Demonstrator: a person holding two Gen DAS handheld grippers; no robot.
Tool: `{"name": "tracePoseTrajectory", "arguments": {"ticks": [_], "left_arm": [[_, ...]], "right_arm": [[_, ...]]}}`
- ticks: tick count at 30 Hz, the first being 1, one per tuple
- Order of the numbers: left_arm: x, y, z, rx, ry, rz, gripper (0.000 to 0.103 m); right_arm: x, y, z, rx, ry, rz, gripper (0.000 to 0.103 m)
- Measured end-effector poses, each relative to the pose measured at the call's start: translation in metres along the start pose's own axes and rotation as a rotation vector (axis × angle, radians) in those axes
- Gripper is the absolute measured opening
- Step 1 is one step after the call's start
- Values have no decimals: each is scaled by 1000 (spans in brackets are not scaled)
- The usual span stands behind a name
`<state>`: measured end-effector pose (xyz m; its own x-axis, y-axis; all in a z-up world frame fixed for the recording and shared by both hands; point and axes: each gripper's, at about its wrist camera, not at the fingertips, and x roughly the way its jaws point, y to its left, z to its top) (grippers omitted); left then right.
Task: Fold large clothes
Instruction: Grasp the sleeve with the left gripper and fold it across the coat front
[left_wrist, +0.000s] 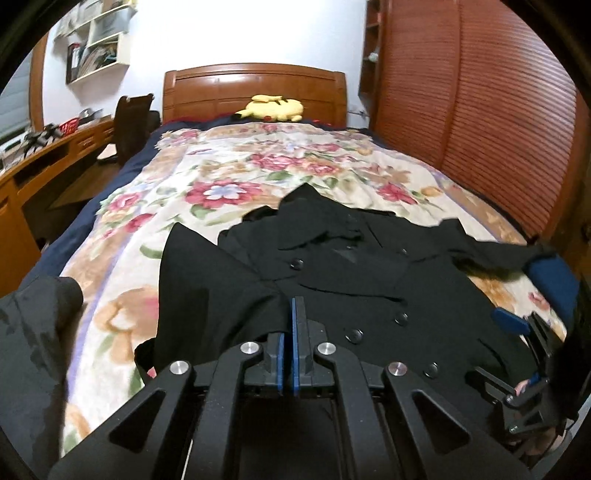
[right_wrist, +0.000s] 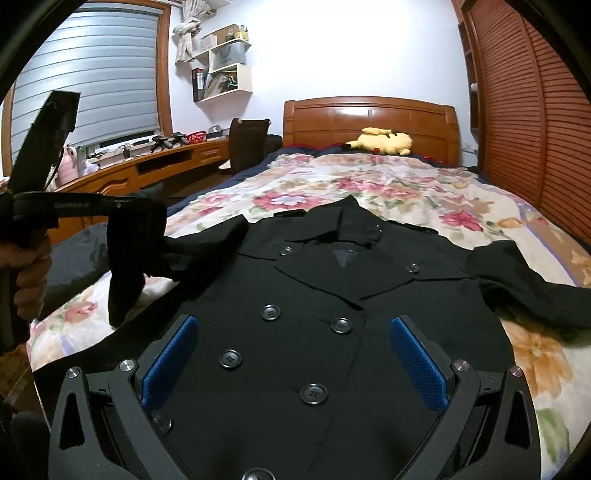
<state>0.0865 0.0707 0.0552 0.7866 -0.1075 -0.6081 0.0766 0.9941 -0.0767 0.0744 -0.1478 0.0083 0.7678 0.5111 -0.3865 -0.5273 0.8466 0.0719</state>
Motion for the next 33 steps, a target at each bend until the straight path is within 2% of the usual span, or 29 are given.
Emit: {"name": "tracePoseTrajectory", "arguments": {"ticks": [3,4,7,9,11,13,19,24,27,30,33], "left_arm": [[0,-8,-8,12,29,-1,5],[0,-9,-14,7,47,-26,10],[-4,-14,-29,9,66,-57,38],[-9,-16,-40,21,71,-62,45],[-15,-15,-50,27,76,-63,63],[-23,-10,-57,20,68,-58,77],[-28,17,-63,-8,53,28,78],[-6,48,-67,-50,88,99,78],[16,68,-73,-104,150,92,78],[32,83,-78,-183,207,22,78],[43,92,-82,-227,231,33,78]], "right_arm": [[-4,7,-2,-11,5,-5,103],[-3,7,-1,-14,7,-3,103],[-6,8,-1,-26,6,-2,103],[-9,8,-1,-32,5,2,103],[-9,7,0,-34,3,8,103],[-9,7,0,-36,2,14,103],[-3,4,1,-45,9,25,103],[-2,6,2,-62,14,25,103],[-1,5,3,-67,15,28,103],[1,5,2,-73,20,28,103],[4,5,2,-78,27,28,103]]}}
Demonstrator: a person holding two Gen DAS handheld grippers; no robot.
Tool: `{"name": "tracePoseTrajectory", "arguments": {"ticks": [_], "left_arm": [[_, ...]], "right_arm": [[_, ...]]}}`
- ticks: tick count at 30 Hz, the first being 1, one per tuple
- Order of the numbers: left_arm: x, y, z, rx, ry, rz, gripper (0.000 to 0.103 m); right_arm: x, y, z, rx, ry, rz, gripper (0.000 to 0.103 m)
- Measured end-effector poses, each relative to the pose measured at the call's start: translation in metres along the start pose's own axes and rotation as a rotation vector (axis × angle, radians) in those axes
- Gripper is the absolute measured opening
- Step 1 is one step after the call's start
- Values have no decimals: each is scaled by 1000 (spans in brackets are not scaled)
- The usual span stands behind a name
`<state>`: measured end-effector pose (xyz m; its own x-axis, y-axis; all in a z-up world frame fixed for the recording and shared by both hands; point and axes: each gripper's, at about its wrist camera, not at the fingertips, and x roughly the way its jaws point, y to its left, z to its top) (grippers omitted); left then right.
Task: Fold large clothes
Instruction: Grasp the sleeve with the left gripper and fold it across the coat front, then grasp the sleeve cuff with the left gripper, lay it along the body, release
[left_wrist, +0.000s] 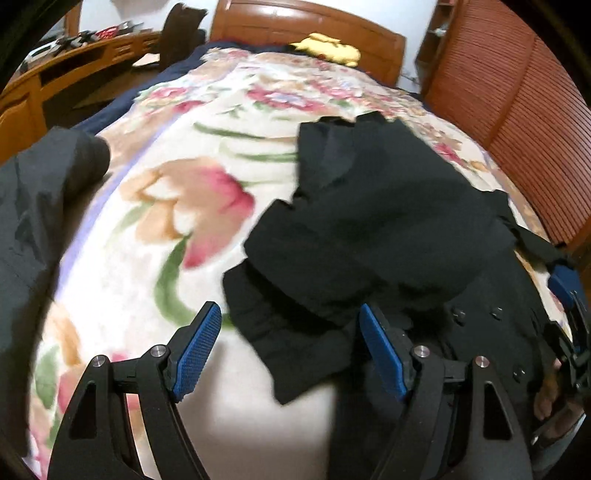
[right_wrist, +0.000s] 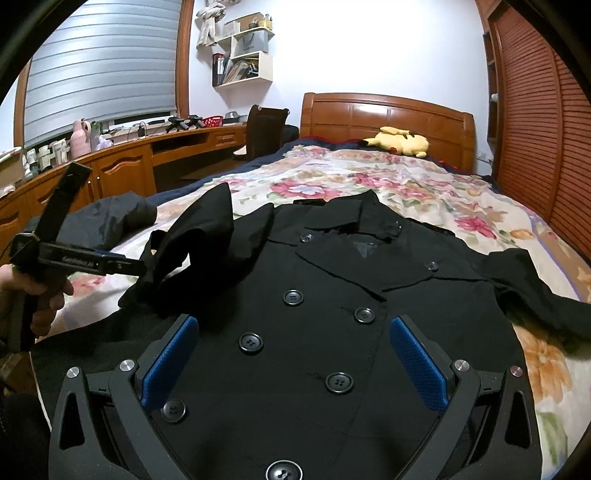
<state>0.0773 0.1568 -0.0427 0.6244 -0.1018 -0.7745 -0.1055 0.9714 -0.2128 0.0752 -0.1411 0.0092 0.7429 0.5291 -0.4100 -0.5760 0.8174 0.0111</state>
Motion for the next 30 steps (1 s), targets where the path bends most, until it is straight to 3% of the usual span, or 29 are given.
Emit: {"name": "tracePoseTrajectory", "arguments": {"ticks": [13,18,21,23,24,30], "left_arm": [[34,-5,4,51,104,46,78],[42,-4,7,75,116,16,76],[45,-4,8,78,133,-30,55],[41,-10,9,103,127,-34,26],[33,-14,10,117,93,1,18],[-10,-51,22,187,-70,6,10]], "right_arm": [[4,2,2,-33,23,1,103],[5,3,2,-47,28,3,103],[5,1,0,-43,34,11,103],[3,-1,1,-47,35,13,103],[1,-2,0,-48,34,13,103],[-12,-15,-5,-34,32,-6,102]]}}
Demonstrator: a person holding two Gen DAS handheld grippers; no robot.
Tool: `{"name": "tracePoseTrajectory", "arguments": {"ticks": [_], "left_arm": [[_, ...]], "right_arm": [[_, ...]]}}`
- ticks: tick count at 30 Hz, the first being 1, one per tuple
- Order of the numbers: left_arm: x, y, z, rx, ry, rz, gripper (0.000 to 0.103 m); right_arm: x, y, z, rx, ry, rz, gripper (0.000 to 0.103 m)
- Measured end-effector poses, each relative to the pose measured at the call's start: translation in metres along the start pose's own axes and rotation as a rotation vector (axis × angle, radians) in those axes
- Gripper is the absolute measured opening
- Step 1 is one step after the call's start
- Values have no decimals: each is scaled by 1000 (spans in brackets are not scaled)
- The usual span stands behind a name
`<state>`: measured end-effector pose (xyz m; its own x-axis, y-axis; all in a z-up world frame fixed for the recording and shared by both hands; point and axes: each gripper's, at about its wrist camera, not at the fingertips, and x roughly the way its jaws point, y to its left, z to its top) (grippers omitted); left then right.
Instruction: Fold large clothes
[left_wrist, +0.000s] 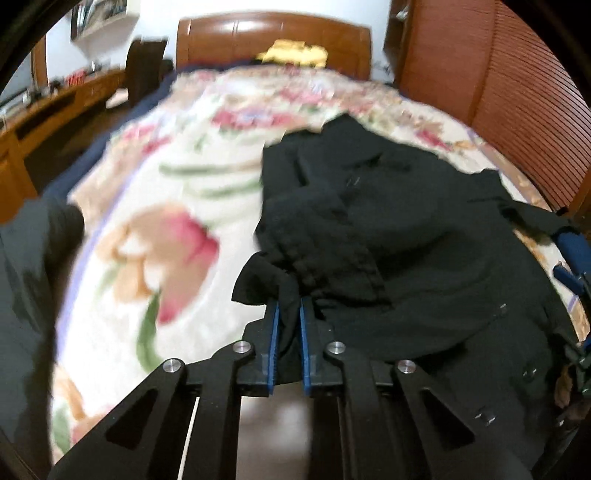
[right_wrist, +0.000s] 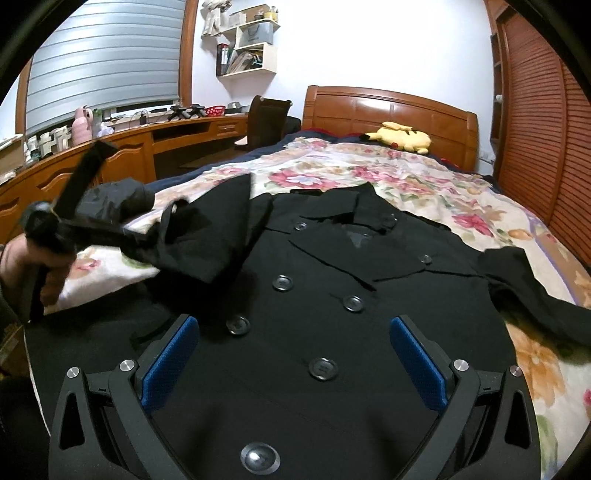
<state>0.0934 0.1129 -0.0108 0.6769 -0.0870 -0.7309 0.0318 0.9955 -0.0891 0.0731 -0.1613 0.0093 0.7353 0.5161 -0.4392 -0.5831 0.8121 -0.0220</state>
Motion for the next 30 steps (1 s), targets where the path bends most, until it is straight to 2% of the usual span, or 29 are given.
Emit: {"name": "tracePoseTrajectory", "arguments": {"ticks": [5,10,12,14,16,18,19,20,22,25,30], "left_arm": [[-16,-46,12,63,-47,-60,10],[-19,-81,4,115,-75,-109,12],[-21,-91,-3,115,-89,-101,17],[-23,-96,-11,116,-107,-115,33],[-31,-94,-21,115,-147,-129,44],[-39,-91,-28,114,-179,-109,48],[-45,-87,-33,109,-197,-100,56],[-47,-84,-33,102,-208,-103,69],[-54,-76,-39,73,-232,-117,82],[-60,-61,-46,44,-254,-110,82],[-60,-47,-58,57,-265,-24,82]], "right_arm": [[-15,-12,-8,17,-1,-23,102],[-25,-23,-9,64,-8,-91,100],[-27,-26,-10,89,-14,-84,99],[-26,-26,-10,103,-16,-84,96],[-25,-22,-11,106,-15,-82,94],[-26,-19,-11,102,-17,-74,92],[-26,-16,-10,98,-21,-76,92],[-27,-15,-10,93,-24,-81,91],[-25,-18,-9,89,-28,-73,90],[-17,-12,-7,76,-18,-53,86],[-1,0,-4,47,-1,11,81]]}}
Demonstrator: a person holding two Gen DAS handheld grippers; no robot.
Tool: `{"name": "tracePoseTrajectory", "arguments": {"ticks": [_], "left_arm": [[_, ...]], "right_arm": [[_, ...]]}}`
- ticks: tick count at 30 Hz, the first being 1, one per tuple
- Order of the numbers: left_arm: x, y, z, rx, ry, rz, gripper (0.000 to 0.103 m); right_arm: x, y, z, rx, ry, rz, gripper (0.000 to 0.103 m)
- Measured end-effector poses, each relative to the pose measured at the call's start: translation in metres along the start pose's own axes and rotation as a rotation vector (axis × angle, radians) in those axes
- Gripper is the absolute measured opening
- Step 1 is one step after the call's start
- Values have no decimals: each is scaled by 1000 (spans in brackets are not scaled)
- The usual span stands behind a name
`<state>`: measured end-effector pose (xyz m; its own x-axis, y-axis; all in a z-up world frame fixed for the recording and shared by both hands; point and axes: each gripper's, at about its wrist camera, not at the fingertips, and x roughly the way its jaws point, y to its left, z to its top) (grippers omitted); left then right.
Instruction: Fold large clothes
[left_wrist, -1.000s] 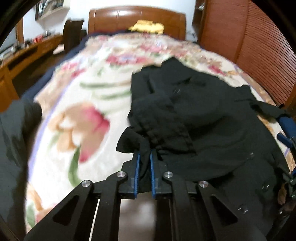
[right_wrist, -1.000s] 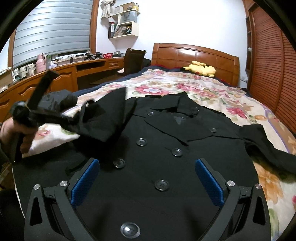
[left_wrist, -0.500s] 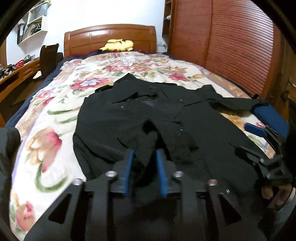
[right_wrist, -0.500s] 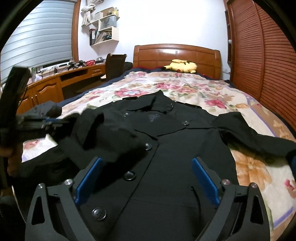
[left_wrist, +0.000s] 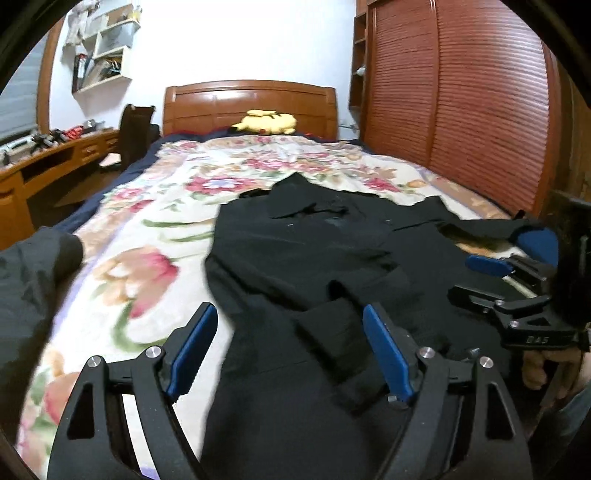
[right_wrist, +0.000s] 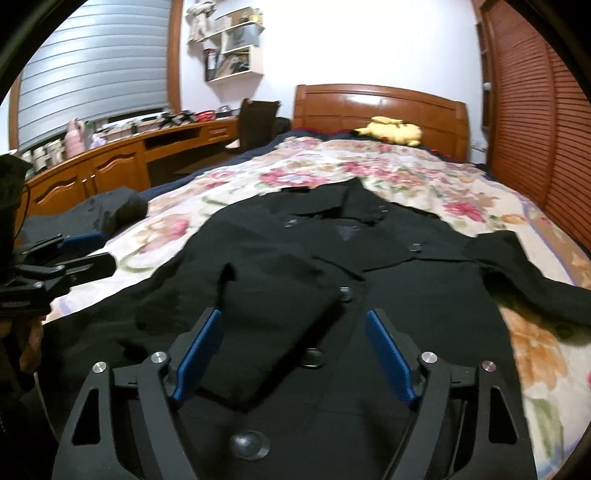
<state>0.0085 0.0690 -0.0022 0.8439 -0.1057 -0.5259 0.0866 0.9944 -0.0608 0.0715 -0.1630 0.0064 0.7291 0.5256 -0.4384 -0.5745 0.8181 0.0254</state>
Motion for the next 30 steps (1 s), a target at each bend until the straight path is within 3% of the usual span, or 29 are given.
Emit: {"name": "tracePoseTrajectory", "arguments": {"ticks": [4,14,22,26,30], "left_arm": [[7,13,-11,8,30,36,82],[7,29,-19,-22,44,22,82],[14,25,-23,-7,61,50,82],[16,21,-24,6,61,65,82],[15,21,-23,1,54,77,82]], "right_arm": [[14,18,1,-60,20,36,81],[49,35,-5,-164,156,131,81],[59,38,0,-193,204,142,80],[66,43,3,-197,231,147,65],[65,41,5,-169,228,132,35]]}}
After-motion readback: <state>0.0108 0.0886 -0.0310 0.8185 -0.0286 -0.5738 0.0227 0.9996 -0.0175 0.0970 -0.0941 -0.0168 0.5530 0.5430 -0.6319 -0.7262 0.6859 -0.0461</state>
